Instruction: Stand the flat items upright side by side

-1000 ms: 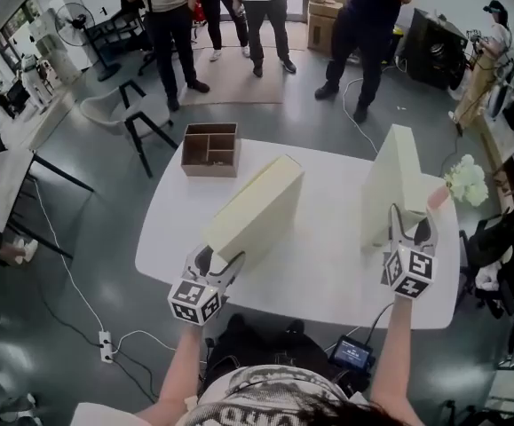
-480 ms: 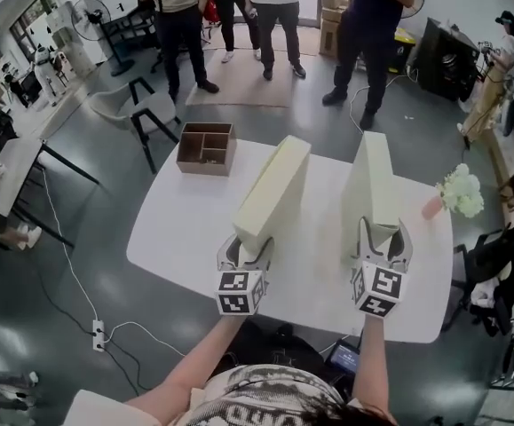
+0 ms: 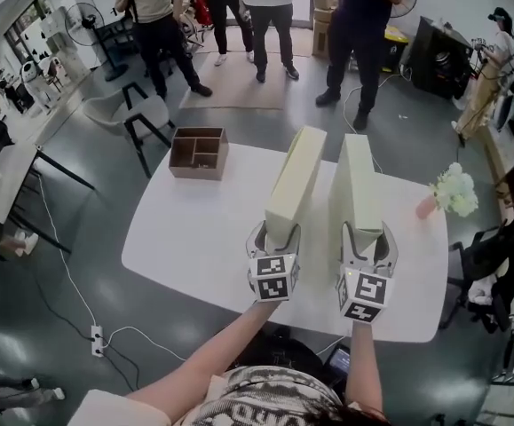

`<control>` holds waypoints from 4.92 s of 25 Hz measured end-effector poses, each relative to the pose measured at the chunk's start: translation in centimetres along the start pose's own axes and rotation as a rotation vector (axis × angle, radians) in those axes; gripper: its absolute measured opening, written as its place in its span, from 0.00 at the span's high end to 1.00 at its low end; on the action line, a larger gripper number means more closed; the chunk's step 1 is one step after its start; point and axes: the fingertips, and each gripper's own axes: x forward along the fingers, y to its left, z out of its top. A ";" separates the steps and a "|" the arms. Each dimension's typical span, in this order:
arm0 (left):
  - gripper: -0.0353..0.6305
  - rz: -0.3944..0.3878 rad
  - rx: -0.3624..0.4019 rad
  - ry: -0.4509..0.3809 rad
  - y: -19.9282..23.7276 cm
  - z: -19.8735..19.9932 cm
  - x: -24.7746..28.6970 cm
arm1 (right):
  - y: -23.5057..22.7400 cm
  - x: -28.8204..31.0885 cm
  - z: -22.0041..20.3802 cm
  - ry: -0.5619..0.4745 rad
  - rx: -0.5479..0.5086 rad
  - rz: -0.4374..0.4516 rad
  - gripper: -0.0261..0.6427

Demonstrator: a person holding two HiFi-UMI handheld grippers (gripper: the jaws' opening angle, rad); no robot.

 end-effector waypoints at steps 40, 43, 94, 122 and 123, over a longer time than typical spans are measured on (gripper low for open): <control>0.54 -0.949 0.198 0.096 -5.2 -0.9 1.2 | 3.3 1.5 0.1 0.000 0.261 0.081 0.46; 0.54 -0.960 0.195 0.100 -5.3 -0.9 1.2 | 3.8 1.3 0.1 0.008 0.252 0.106 0.46; 0.82 -0.660 0.170 0.013 -1.0 -5.0 -23.4 | 16.5 -16.7 -7.6 0.094 0.204 0.457 0.97; 0.93 -0.593 0.167 0.021 -0.9 -7.5 -30.5 | 21.4 -24.0 -7.9 0.075 0.089 0.605 0.97; 0.93 -0.595 0.166 0.022 -0.9 -7.6 -30.6 | 21.5 -24.1 -7.9 0.075 0.087 0.606 0.97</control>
